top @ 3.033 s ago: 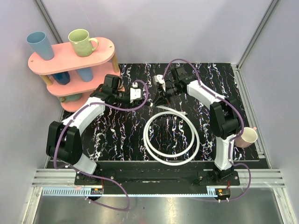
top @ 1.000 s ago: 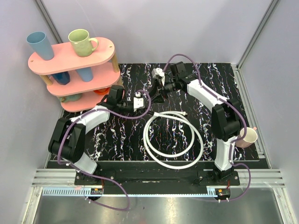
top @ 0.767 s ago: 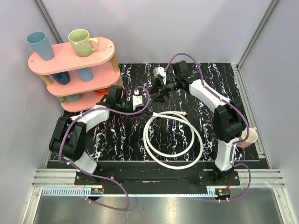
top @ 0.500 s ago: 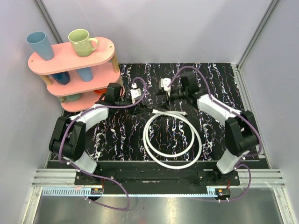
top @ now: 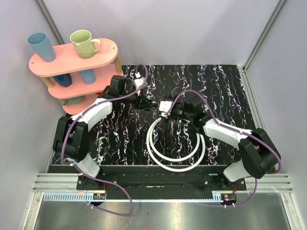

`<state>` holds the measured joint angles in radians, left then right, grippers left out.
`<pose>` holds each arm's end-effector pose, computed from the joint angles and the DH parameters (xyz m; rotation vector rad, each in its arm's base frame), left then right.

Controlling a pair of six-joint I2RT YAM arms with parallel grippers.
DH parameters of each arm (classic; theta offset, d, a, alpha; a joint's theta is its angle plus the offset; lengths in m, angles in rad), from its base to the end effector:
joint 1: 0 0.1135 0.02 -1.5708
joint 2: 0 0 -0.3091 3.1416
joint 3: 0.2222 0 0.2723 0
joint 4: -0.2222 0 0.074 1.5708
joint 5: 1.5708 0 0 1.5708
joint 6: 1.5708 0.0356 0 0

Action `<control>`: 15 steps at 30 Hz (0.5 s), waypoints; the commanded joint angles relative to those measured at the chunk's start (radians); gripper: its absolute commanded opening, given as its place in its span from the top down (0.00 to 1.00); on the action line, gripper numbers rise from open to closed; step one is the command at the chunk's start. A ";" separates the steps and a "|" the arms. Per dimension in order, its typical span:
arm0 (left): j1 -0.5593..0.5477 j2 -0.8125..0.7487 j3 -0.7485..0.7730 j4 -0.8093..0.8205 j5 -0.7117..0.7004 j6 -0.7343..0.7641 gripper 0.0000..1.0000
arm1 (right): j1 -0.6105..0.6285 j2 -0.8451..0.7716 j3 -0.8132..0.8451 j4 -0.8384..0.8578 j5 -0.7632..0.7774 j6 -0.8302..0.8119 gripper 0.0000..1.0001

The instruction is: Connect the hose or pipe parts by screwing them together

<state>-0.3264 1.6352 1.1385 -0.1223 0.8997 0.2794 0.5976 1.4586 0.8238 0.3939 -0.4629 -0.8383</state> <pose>0.3513 -0.1483 0.2924 1.0834 1.7796 -1.0005 0.2702 0.2031 0.2862 -1.4049 1.1134 0.2465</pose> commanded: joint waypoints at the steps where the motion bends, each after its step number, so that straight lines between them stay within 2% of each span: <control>1: 0.003 0.012 0.061 0.018 0.025 -0.058 1.00 | 0.042 0.026 -0.006 0.111 0.154 -0.080 0.10; 5: 0.003 0.035 0.105 -0.040 0.013 -0.059 1.00 | 0.045 0.048 0.001 0.120 0.164 -0.107 0.11; 9: 0.003 0.035 0.109 -0.033 0.016 -0.063 1.00 | 0.045 0.078 0.015 0.103 0.179 -0.139 0.15; 15: 0.003 0.046 0.113 -0.040 0.016 -0.063 1.00 | 0.048 0.091 0.000 0.111 0.144 -0.119 0.16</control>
<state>-0.3264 1.6794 1.1854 -0.1944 0.8932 0.2317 0.6384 1.5406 0.8101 0.4488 -0.3145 -0.9466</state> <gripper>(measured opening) 0.322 0.849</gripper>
